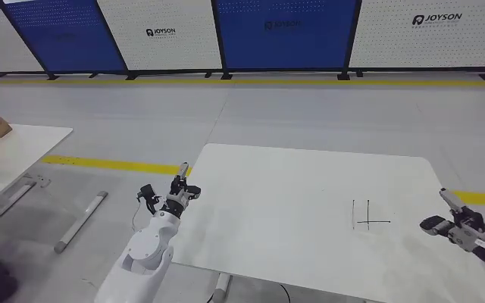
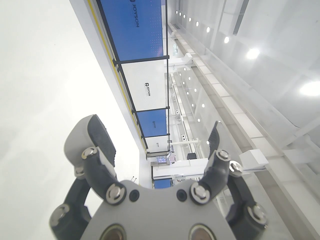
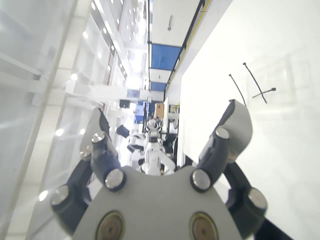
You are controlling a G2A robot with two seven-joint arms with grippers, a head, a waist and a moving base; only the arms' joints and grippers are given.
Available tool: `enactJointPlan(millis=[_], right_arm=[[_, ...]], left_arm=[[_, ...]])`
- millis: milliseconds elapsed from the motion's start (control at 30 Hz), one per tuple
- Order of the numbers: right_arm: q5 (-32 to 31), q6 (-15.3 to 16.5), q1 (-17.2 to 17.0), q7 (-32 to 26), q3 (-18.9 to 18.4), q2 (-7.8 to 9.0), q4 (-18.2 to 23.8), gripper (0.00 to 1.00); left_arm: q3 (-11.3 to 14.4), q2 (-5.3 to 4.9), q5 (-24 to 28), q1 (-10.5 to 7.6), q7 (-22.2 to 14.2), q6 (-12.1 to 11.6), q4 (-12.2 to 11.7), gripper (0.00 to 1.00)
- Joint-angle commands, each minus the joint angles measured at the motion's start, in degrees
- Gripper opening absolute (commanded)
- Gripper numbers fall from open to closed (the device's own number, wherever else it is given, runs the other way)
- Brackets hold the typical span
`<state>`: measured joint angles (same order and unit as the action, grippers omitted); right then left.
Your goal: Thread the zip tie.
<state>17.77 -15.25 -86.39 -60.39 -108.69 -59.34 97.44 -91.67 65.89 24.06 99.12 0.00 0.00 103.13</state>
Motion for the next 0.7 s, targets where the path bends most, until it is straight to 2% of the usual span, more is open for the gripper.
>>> enactJointPlan(millis=[0,100,167,300,400,667], right_arm=[[-1.8,-0.6,4.1,-8.7,1.3,0.59,-2.9,1.0],[-6.9,-1.5,9.5,-13.8,4.3,1.58,-6.5,1.0],[-10.4,-2.6,13.0,-15.3,6.9,2.05,-9.2,1.0],[-16.2,-3.6,17.9,-16.5,12.0,2.57,-13.7,1.0],[-21.4,-4.2,19.6,-16.4,15.1,2.86,-16.9,1.0],[-21.4,-4.2,19.6,-16.4,15.1,2.86,-16.9,1.0]], left_arm=[[0.0,0.0,0.0,0.0,0.0,0.0,0.0,1.0],[0.0,0.0,0.0,0.0,0.0,0.0,0.0,1.0],[0.0,0.0,0.0,0.0,0.0,0.0,0.0,1.0],[0.0,0.0,0.0,0.0,0.0,0.0,0.0,1.0],[0.0,0.0,0.0,0.0,0.0,0.0,0.0,1.0],[0.0,0.0,0.0,0.0,0.0,0.0,0.0,1.0]])
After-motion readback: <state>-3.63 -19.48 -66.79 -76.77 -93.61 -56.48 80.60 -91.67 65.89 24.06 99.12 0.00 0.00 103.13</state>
